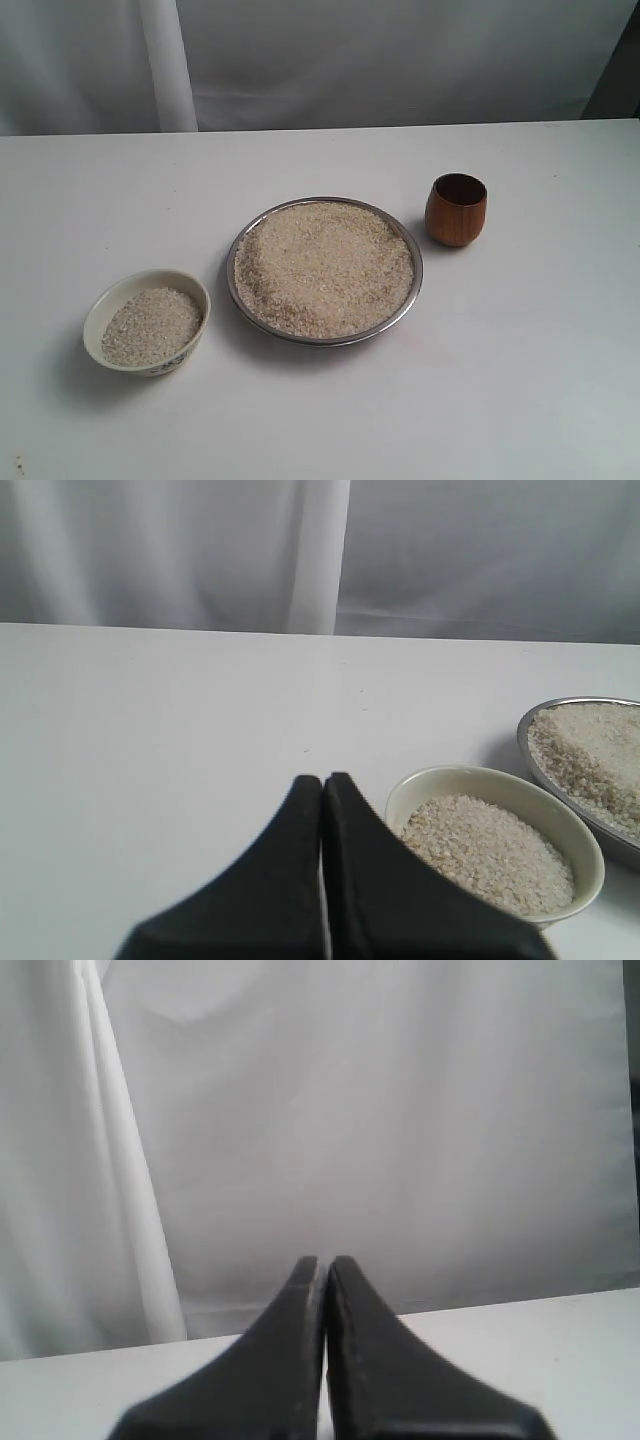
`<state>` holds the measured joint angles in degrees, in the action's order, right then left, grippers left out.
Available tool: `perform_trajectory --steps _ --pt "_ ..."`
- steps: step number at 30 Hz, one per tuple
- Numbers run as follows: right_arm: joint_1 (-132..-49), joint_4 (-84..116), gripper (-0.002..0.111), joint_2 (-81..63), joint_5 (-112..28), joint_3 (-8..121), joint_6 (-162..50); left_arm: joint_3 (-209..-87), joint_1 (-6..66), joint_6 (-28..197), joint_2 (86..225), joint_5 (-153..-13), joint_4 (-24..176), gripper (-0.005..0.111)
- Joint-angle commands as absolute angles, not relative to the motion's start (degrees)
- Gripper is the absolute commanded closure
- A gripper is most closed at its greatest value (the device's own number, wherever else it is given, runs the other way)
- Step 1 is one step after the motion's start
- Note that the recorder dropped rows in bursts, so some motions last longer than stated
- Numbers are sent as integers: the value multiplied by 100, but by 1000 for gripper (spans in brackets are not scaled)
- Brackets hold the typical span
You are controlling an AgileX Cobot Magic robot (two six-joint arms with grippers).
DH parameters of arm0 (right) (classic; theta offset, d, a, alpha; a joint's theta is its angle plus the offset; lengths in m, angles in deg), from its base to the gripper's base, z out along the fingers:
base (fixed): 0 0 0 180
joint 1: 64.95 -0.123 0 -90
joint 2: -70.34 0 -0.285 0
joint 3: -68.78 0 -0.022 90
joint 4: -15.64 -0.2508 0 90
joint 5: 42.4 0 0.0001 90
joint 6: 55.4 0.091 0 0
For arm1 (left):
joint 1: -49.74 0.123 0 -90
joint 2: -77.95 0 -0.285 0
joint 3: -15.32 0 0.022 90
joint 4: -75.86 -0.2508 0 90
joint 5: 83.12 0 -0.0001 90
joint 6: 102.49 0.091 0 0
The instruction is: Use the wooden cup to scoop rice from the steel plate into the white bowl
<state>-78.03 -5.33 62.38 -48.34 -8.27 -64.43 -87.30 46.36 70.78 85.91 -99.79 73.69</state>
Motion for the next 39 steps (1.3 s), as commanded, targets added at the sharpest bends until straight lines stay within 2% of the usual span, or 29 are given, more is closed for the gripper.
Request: perform_trajectory --steps 1,4,12,17,19,23,29,39 --pt "-7753 -637 108 6255 -4722 -797 -6435 -8746 4612 7060 8573 -9947 7396 107" --pt "-7753 -637 108 6011 -4658 -599 -6465 -8746 4612 7060 8573 -9947 7396 107" --pt "-7753 -418 108 4258 -4287 350 -6748 -8746 4612 7048 8573 -9947 7396 107" --pt "-7753 -405 108 2551 -4378 1249 -6838 -8746 4612 7048 8573 -9947 7396 107" --pt "-7775 -405 108 1759 -4933 1464 -6846 -8746 4612 7048 8573 -9947 7396 107" --pt "-8106 355 108 15 -7121 1505 -6282 -8746 4612 7048 8573 -9947 7396 107" --pt "-8170 472 108 -2132 -9229 1505 -6223 -8746 4612 7048 8573 -9947 7396 107" --pt "-8170 797 108 -4099 -9634 2128 -5793 -8746 4612 7048 8573 -9947 7396 107"
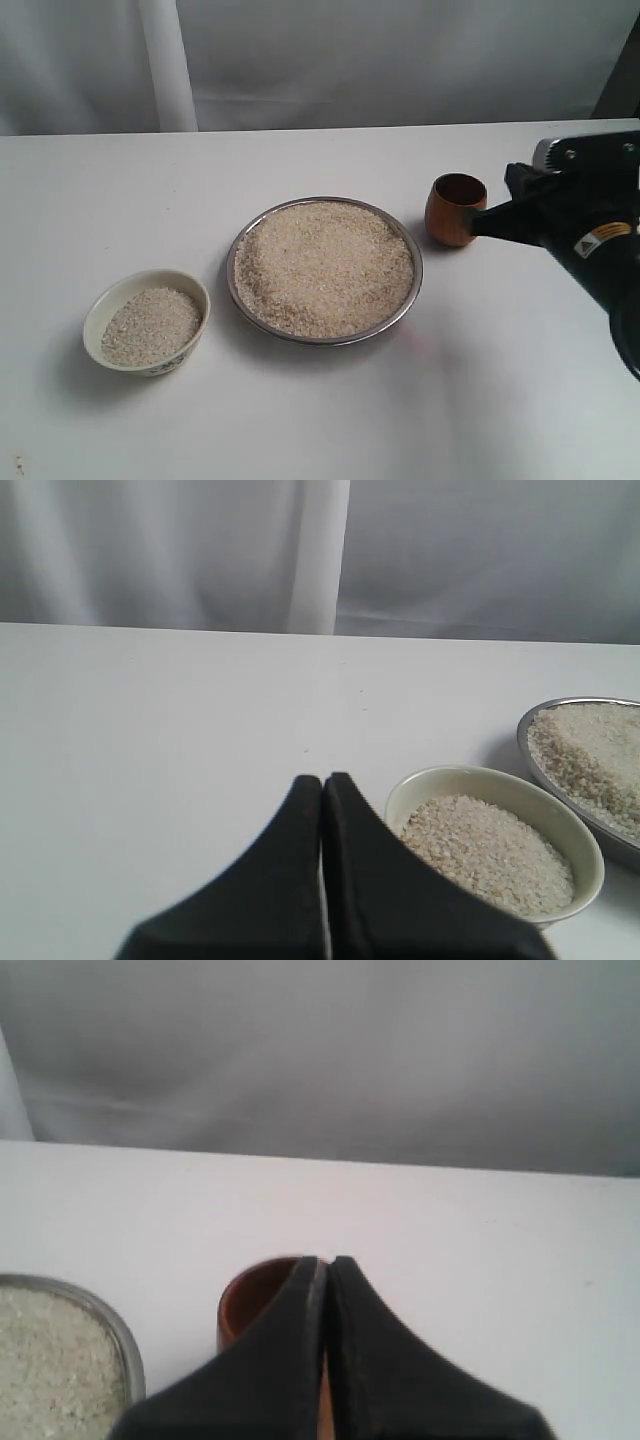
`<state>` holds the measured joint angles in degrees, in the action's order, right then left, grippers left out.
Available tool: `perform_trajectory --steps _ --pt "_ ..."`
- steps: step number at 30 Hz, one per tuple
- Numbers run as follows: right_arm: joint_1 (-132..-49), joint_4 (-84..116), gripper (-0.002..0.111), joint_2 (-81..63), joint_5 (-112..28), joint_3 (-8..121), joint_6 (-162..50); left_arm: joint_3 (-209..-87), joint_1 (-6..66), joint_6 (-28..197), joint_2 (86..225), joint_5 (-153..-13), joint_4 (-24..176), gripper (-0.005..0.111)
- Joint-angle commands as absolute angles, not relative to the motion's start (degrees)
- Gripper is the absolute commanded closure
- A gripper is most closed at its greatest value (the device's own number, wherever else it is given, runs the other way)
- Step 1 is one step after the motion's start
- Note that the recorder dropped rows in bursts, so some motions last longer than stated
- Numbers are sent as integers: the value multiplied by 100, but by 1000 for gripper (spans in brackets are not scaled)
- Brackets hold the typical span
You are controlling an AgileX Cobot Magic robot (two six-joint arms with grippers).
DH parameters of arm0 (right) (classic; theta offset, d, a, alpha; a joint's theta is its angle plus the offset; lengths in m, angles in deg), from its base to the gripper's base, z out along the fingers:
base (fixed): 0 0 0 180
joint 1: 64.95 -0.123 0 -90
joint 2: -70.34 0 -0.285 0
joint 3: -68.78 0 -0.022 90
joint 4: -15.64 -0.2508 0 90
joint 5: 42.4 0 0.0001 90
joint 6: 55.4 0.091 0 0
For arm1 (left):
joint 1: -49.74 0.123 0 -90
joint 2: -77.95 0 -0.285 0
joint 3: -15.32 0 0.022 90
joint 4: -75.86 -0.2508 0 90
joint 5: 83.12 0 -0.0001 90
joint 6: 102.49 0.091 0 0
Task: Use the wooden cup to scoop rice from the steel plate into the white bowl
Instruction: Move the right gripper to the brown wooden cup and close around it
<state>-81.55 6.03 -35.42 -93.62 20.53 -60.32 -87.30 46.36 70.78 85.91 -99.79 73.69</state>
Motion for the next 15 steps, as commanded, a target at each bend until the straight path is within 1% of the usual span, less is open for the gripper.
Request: perform_trajectory --steps 1,8,15 --pt "-8170 797 108 -4250 -9682 2128 -5793 -8746 4612 7048 8573 -9947 7396 107" --pt "-8170 887 108 -4841 -9780 2128 -5793 -8746 4612 7048 8573 -9947 7396 107" --pt "-8170 1072 108 -4902 -9868 2128 -5793 -8746 4612 7048 8573 -9947 7396 107"
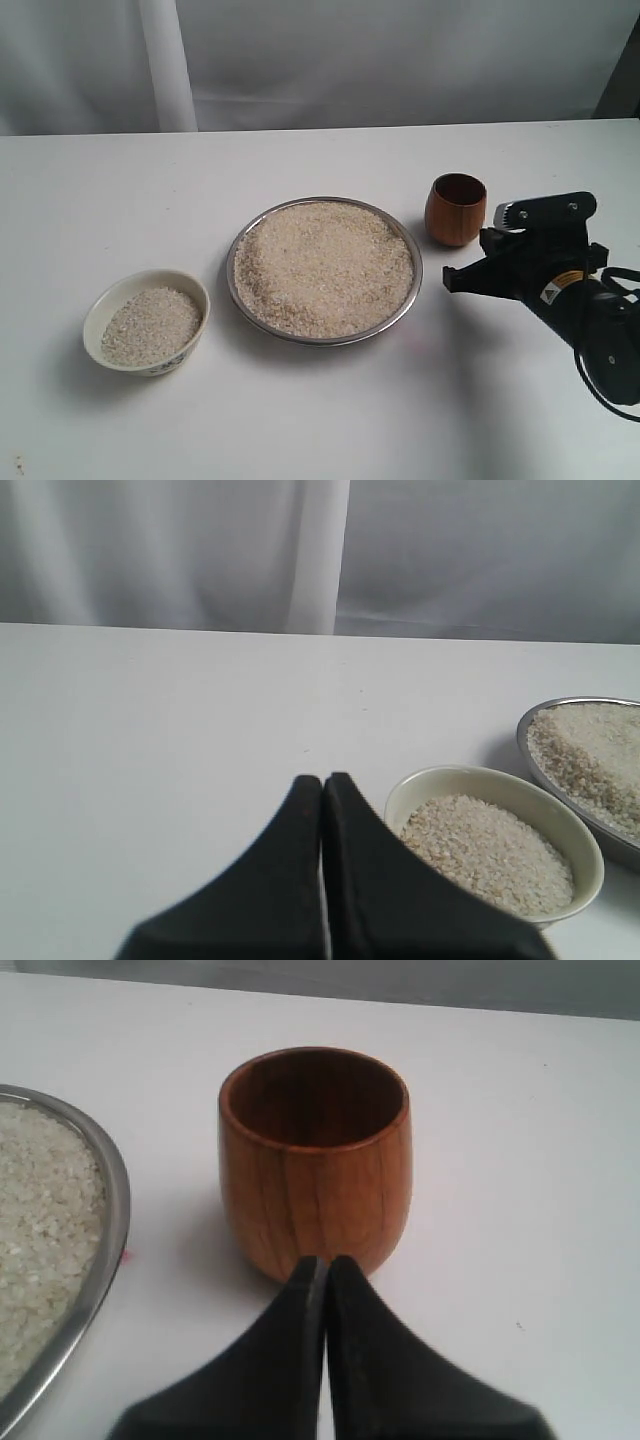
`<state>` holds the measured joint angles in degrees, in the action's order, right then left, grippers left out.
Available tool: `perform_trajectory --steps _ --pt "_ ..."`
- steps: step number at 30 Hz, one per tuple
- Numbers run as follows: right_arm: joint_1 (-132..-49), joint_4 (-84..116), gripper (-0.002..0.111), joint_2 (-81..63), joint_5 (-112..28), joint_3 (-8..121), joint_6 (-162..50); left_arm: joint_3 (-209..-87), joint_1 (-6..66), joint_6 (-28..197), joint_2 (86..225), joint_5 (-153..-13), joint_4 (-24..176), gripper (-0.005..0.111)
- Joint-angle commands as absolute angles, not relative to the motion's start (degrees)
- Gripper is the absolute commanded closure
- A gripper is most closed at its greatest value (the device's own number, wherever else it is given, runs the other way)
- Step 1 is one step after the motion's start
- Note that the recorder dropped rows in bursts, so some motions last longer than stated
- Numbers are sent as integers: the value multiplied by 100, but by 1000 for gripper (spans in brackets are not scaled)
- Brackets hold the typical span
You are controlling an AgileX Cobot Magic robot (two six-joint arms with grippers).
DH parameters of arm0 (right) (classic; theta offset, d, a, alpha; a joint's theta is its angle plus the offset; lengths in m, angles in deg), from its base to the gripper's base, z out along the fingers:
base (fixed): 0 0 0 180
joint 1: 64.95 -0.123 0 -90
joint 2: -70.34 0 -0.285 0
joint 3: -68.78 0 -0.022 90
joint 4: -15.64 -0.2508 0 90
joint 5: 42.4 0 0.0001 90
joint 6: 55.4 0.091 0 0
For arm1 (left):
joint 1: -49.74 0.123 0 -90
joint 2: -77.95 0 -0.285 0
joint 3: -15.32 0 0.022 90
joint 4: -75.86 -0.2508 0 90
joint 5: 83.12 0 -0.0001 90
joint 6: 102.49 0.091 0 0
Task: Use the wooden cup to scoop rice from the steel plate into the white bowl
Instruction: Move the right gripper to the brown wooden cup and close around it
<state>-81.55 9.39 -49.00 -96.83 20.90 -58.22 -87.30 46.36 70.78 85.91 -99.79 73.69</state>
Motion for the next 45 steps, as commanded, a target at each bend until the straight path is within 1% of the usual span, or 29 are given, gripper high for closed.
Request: perform_trajectory --steps 1,7,10,12,13,17,19,20,22,30,37,45 --pt "-8170 1072 108 -4902 -9880 2128 -5793 -8746 4612 7048 8573 -9947 7396 107" --pt "-8170 1085 108 -4902 -9907 2128 -5793 -8746 4612 7048 8573 -9947 7396 107" --pt "-8170 1160 97 -4902 -9907 2128 -5793 -8746 4612 7048 8573 -9947 7396 107" --pt "-8170 1160 82 -4902 -9907 2128 -5793 -8746 4612 7048 8573 -9947 7396 107" --pt "-8170 1160 73 -4902 -9907 2128 -5793 -8746 4612 7048 8573 -9947 7396 107" --pt "-8170 1160 28 -4902 -9917 2128 -5793 -8746 4612 7048 8573 -9947 7396 107" --pt "-8170 1174 15 -4902 -9930 2128 -5793 -8746 4612 7048 8573 -9947 7396 107" --pt "-8170 1174 11 -4902 -9930 2128 -5793 -8746 4612 7048 8573 -9947 7396 107" --pt "-8170 1174 9 -4902 -9930 2128 -5793 -8746 4612 7048 8573 -9947 7396 107" --pt "-8170 1174 9 -4942 -10102 2170 -5793 -8746 4612 7048 8573 -9947 7396 107" --pt "-8170 1031 9 -5467 -11236 2170 -5793 -8746 4612 7048 8573 -9947 7396 107" --pt "-8170 936 9 -5946 -11236 2777 -5793 -8746 4612 7048 8573 -9947 7396 107"
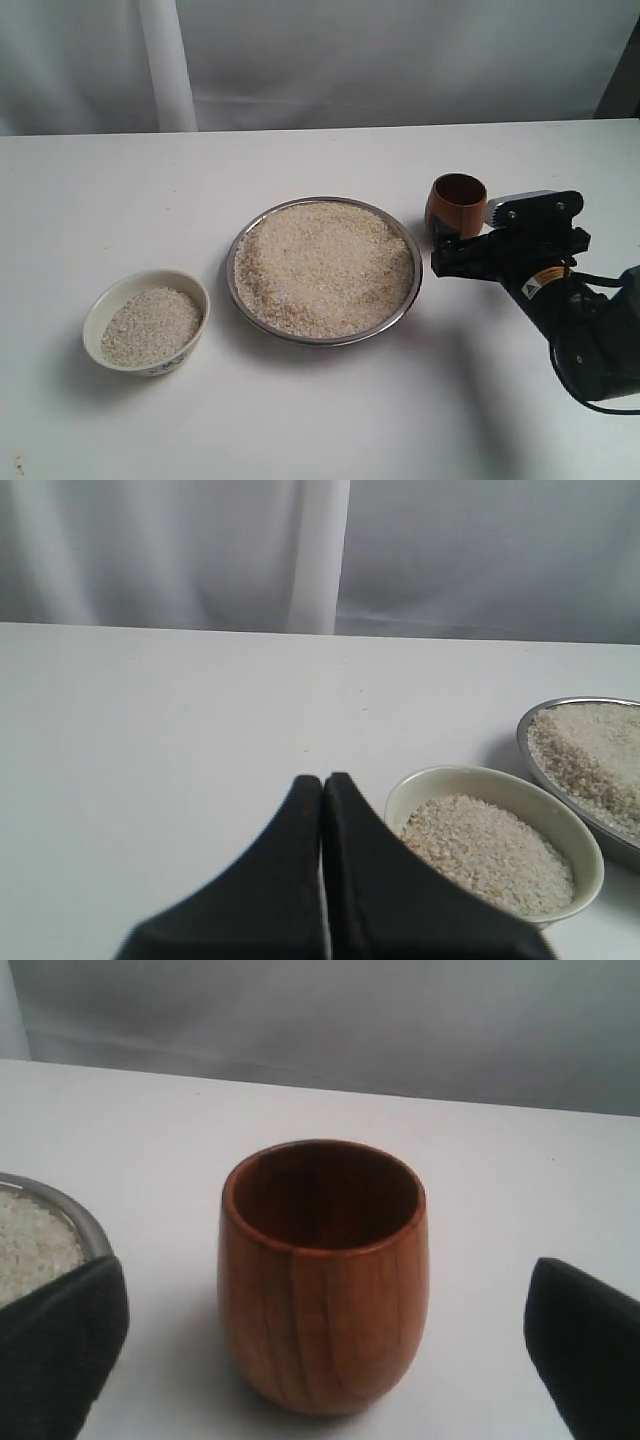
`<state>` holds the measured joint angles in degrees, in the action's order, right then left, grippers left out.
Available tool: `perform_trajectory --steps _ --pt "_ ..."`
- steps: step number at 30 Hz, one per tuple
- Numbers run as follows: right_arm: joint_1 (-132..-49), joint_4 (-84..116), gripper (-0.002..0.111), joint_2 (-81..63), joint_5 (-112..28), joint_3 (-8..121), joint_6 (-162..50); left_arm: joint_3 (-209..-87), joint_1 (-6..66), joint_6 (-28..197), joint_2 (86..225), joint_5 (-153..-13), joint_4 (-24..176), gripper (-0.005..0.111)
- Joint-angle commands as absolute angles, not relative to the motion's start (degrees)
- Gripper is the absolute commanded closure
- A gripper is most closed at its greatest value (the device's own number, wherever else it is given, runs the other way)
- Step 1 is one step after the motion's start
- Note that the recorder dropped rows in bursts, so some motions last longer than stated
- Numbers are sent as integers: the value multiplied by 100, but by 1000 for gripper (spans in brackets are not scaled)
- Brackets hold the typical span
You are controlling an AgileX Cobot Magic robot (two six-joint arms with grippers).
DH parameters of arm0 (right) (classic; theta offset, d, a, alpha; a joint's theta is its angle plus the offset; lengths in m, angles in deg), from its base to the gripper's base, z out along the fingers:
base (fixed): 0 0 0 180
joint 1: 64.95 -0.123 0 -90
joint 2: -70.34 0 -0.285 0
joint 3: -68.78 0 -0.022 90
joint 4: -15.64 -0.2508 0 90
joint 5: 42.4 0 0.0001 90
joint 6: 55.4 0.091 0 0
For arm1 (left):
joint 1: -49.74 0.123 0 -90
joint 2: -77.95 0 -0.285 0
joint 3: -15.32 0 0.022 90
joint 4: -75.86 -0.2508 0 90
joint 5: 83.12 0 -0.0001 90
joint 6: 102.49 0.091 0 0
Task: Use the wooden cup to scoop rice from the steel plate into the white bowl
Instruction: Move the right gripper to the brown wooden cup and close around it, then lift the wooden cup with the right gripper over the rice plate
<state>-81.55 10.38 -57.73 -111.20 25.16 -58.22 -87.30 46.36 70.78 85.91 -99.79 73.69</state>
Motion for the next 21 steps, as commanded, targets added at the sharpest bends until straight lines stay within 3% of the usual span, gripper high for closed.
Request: perform_trajectory --steps 1,21 --pt "-8170 905 9 -5985 -11236 2829 -5793 -8746 4612 7048 8573 -9947 7396 107" --pt "-8159 708 9 -7013 -11093 4124 -6012 -8746 4612 7062 8573 -9947 7396 107"
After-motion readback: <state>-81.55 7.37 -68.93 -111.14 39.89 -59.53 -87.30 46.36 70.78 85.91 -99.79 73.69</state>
